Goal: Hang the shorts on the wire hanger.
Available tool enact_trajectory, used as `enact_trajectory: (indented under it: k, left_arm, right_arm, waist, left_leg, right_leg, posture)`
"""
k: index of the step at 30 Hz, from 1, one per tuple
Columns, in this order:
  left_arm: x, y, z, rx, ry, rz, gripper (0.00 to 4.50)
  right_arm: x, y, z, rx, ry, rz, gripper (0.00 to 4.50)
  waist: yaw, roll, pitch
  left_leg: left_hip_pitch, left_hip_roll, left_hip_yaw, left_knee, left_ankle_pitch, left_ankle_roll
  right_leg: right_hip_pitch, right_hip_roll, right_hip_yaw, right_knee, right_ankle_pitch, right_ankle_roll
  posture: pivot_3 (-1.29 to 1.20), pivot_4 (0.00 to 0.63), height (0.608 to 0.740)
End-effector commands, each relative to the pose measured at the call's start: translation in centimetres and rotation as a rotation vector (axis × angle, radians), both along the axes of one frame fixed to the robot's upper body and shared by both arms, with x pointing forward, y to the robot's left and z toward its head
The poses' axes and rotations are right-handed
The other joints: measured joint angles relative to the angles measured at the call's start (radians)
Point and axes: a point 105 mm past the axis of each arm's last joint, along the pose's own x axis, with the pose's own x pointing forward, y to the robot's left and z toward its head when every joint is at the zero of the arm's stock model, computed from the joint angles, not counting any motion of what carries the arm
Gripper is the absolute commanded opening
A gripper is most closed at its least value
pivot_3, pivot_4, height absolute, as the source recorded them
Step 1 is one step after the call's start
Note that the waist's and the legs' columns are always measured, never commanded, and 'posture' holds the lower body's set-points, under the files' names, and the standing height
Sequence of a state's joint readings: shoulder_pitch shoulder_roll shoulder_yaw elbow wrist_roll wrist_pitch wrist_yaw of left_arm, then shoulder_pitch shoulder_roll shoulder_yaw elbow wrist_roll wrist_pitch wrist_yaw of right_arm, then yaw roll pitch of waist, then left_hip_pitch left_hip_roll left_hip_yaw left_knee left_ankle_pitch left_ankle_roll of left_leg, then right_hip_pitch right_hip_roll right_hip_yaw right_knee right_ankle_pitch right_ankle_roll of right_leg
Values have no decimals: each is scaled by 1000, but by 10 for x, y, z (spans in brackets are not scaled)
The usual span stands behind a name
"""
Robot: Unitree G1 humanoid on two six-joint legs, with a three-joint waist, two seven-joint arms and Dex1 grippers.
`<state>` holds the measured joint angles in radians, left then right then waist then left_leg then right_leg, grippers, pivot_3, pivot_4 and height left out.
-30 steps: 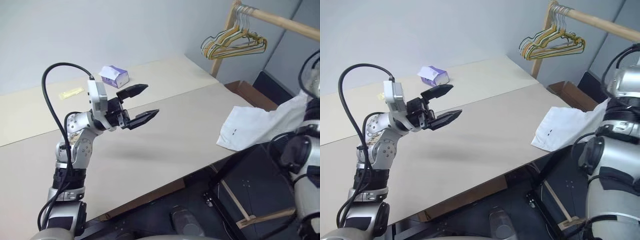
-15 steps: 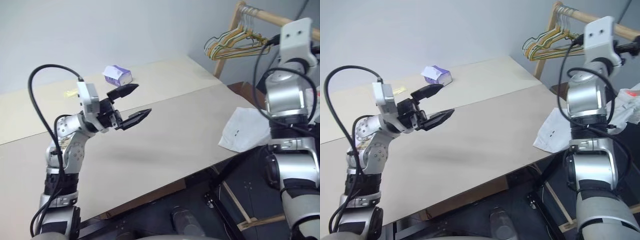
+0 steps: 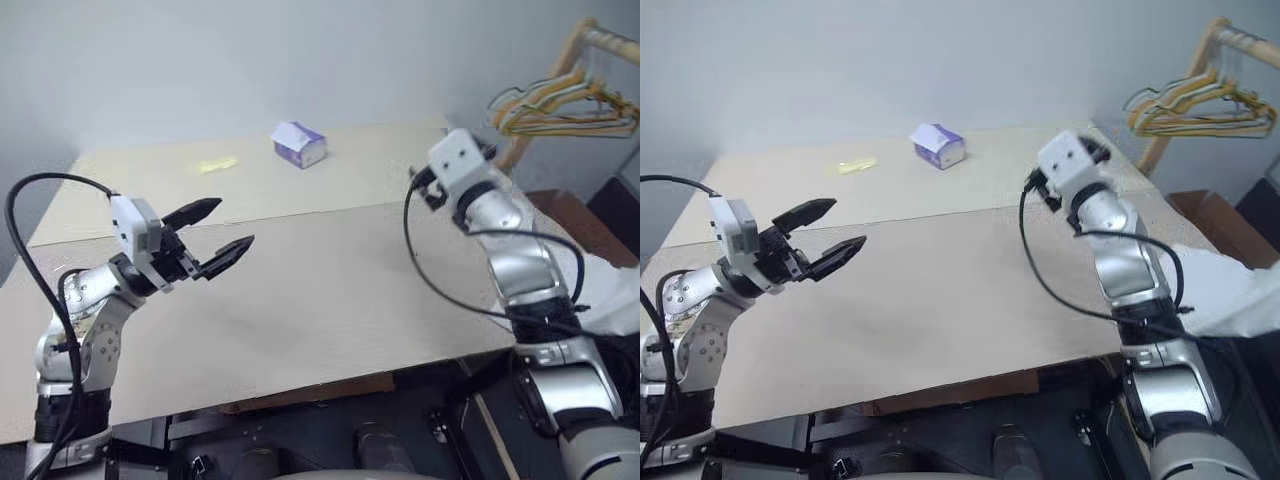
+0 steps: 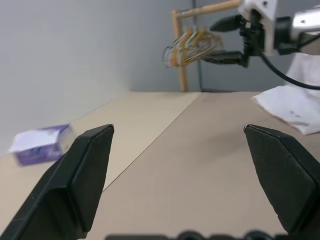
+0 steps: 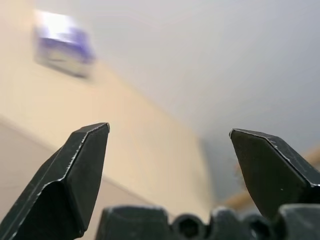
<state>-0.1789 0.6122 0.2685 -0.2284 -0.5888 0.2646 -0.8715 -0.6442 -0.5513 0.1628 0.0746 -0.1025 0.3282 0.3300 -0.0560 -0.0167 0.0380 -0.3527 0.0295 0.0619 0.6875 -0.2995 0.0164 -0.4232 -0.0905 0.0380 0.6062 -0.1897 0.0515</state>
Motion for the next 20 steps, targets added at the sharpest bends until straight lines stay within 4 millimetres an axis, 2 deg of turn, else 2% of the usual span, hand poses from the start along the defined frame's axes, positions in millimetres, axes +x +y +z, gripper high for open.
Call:
enact_trajectory:
  k: [1, 7, 14, 20]
  left_arm:
    - [-4, 6, 3, 44, -28, 49, 4500]
    - [-6, 10, -14, 97, 6, 94, 4500]
    - [-5, 8, -15, 114, 1, 87, 4500]
    - [-2, 8, -16, 120, 18, 93, 4500]
  right_arm:
    - [-18, 19, -3, -67, -14, 169, 4462]
    - [-31, 28, -24, -116, 15, 254, 4462]
    - [-40, 42, -32, -148, 46, 331, 4462]
    - [-41, 45, -37, -163, 58, 335, 4462]
  waist:
    - [23, 0, 0]
    - [68, -1, 0]
    - [79, -2, 0]
    - [81, -2, 0]
  left_leg:
    - [0, 0, 1, 0, 0, 0]
    - [0, 0, 5, 0, 0, 0]
    - [0, 1, 5, 2, 0, -1]
    - [0, 1, 5, 2, 0, -1]
  right_leg:
    - [0, 0, 0, 0, 0, 0]
    - [0, 1, -3, 0, 0, -2]
    - [1, 2, -5, 2, 0, -4]
    - [1, 2, -5, 2, 0, -4]
  posture:
    - [129, 0, 740]
    - [149, 0, 740]
    - [144, 0, 740]
    - [141, 0, 740]
